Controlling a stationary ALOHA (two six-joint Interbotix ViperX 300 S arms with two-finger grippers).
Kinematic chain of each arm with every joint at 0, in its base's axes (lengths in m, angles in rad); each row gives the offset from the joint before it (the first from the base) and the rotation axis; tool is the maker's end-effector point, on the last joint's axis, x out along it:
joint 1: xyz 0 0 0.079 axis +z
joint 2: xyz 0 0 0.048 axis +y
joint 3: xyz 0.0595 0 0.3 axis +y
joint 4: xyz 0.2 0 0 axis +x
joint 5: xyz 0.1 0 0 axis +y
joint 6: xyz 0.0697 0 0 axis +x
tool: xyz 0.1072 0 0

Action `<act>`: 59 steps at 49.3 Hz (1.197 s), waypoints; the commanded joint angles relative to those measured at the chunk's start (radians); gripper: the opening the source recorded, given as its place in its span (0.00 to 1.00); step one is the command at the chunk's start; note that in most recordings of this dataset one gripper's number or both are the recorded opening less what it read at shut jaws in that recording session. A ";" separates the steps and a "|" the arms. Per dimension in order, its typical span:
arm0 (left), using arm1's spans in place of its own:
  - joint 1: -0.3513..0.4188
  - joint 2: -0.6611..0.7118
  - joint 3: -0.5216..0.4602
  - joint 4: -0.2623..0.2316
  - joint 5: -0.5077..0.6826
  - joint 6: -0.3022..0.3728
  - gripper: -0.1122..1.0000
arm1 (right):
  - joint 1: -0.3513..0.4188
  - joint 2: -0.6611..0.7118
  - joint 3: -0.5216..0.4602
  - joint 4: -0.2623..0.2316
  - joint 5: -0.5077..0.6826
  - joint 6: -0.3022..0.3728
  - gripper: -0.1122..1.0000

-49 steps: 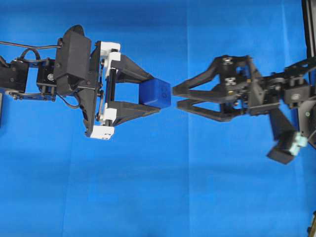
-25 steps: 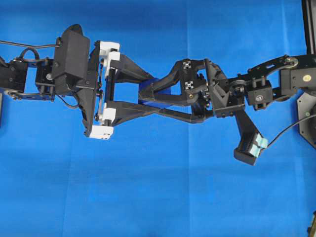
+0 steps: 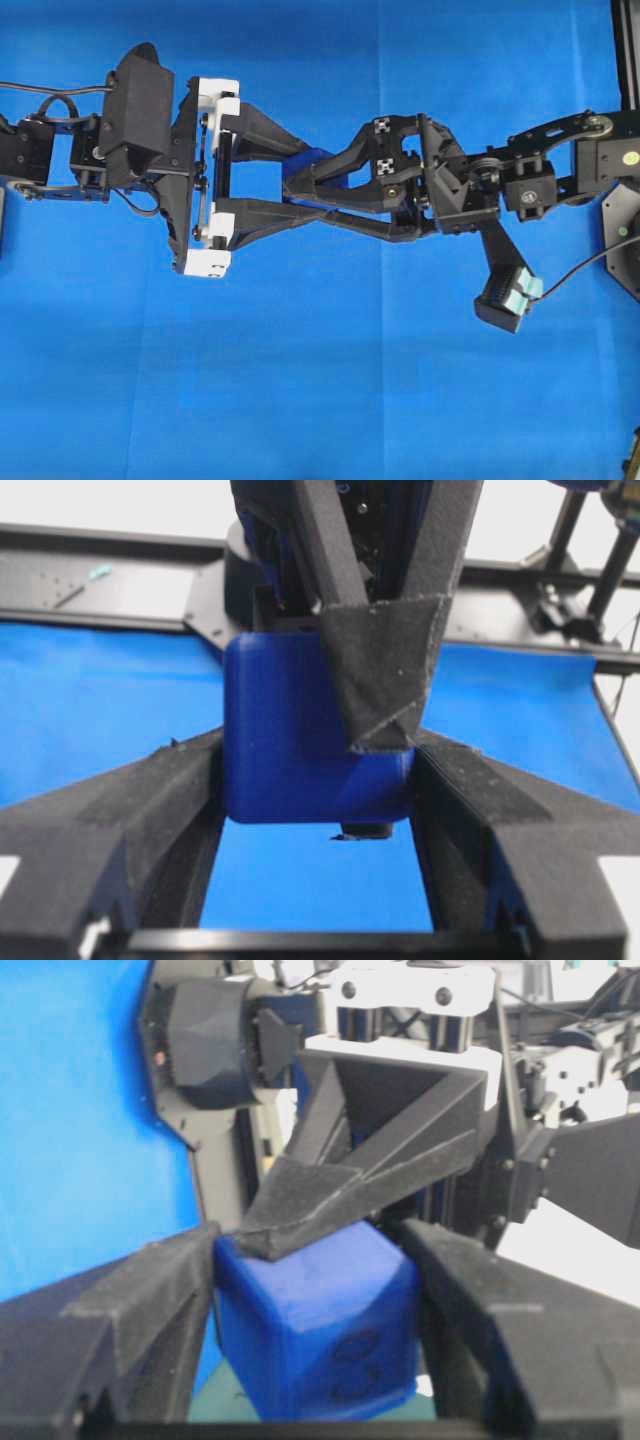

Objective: Handover the blue block to the right arm after grasping it with the left arm, then place it in the designated position.
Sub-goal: 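Reach the right gripper toward the cube and close on it, then open the left gripper and pull the cube away with the right gripper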

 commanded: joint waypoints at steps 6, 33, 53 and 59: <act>-0.014 -0.018 -0.011 0.002 0.000 0.011 0.54 | -0.005 -0.032 -0.032 0.006 0.002 0.006 0.55; -0.018 -0.017 -0.012 0.002 0.003 0.012 0.54 | -0.005 -0.032 -0.026 0.008 0.008 0.008 0.55; -0.020 -0.052 0.011 0.002 0.003 0.015 0.94 | 0.012 -0.055 -0.006 0.009 0.028 0.009 0.55; -0.021 -0.083 0.032 0.002 0.005 0.014 0.94 | 0.018 -0.095 0.025 0.009 0.051 0.009 0.55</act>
